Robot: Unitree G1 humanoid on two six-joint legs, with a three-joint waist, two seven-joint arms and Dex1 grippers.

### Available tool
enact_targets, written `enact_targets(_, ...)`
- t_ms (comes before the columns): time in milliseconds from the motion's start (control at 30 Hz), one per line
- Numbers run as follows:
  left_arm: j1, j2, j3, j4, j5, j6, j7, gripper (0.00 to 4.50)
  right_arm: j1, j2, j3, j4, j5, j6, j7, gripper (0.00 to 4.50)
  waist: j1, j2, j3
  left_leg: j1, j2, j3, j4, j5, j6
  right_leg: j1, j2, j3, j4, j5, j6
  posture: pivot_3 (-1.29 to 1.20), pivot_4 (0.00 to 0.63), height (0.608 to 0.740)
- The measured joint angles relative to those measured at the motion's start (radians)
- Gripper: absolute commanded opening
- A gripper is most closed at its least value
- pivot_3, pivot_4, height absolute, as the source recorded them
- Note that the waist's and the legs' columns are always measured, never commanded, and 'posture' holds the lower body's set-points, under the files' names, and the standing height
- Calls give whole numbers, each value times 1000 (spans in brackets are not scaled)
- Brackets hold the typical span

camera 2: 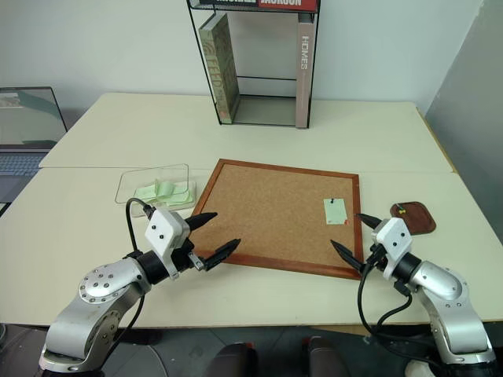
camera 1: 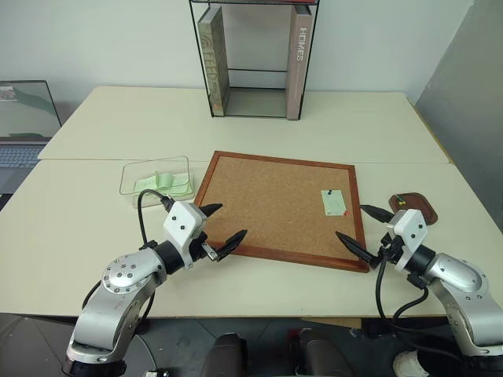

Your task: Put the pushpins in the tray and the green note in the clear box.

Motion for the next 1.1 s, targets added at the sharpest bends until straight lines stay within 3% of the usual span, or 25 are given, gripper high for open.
enact_targets(400, 14, 3, 1, 0, -11, 27, 14, 4496, 0, 3, 1, -3, 0, 2, 2, 4500, 0, 0, 0, 0, 0, 0, 0, 0, 0, 0, 0, 0, 0, 0, 0, 0, 150, 740)
enact_targets(800, -147, 0, 1, 23, -93, 109, 2, 4496, -14, 7, 12, -5, 0, 3, 2, 4500, 0, 0, 0, 0, 0, 0, 0, 0, 0, 0, 0, 0, 0, 0, 0, 0, 150, 740)
enact_targets(933, -189, -19, -38, 51, -92, 109, -1, 3906, -13, 18, 21, -14, 0, 3, 0, 4500, 0, 0, 0, 0, 0, 0, 0, 0, 0, 0, 0, 0, 0, 0, 0, 0, 150, 740)
enact_targets(967, -203, -22, -49, 65, -90, 109, -1, 3551, -12, 25, 24, -18, 0, 4, -1, 4500, 0, 0, 0, 0, 0, 0, 0, 0, 0, 0, 0, 0, 0, 0, 0, 0, 150, 740)
enact_targets(1100, -236, -23, -72, 101, -72, 107, 0, 2853, 11, 31, 25, -22, -1, 3, -5, 4500, 1, 0, 0, 0, 0, 0, 0, 0, 0, 0, 0, 0, 0, 0, 0, 0, 150, 740)
